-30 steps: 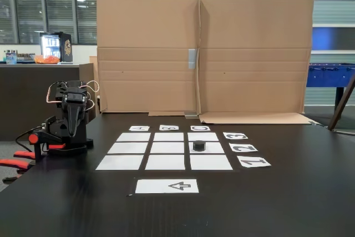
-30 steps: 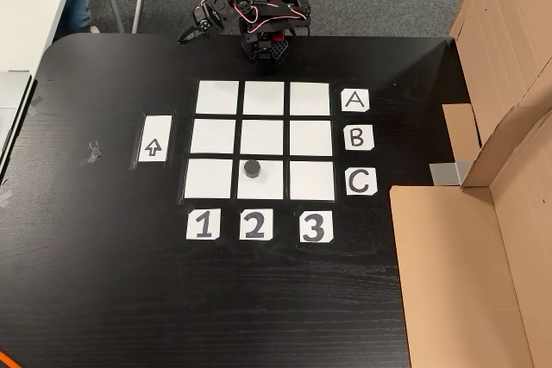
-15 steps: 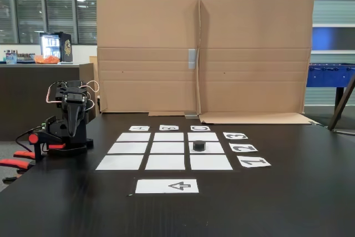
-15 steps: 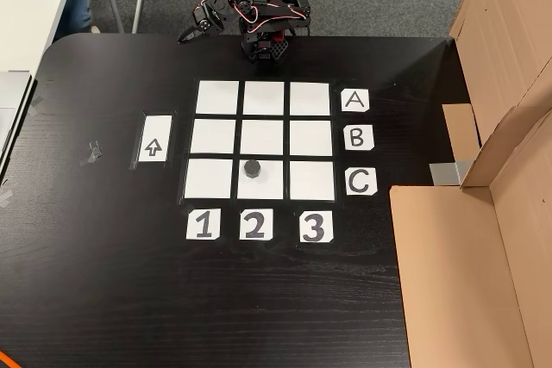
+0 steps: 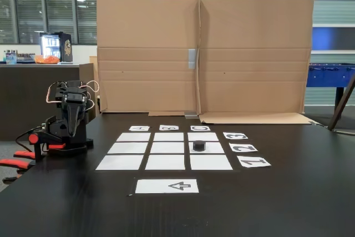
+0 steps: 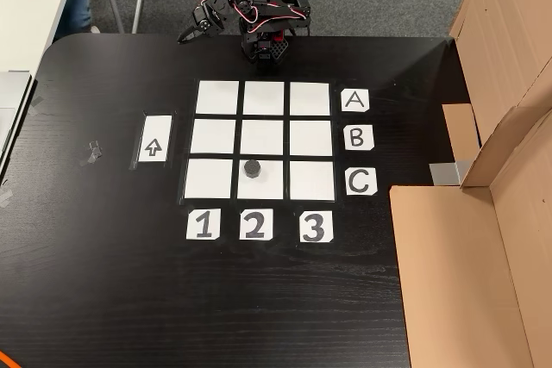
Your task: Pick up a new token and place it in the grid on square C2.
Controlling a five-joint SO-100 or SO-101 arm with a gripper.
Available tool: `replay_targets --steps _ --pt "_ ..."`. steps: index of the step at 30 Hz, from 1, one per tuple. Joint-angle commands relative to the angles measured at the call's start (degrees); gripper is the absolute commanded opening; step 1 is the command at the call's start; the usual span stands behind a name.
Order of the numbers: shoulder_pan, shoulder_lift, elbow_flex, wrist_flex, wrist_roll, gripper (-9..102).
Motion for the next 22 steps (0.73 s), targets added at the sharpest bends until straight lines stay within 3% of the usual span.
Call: replay_targets --steps 1,22 --pt "0.3 0.2 0.1 -0.6 -0.8 1" --pt "0.1 0.2 0.1 -0.4 -1.2 1"
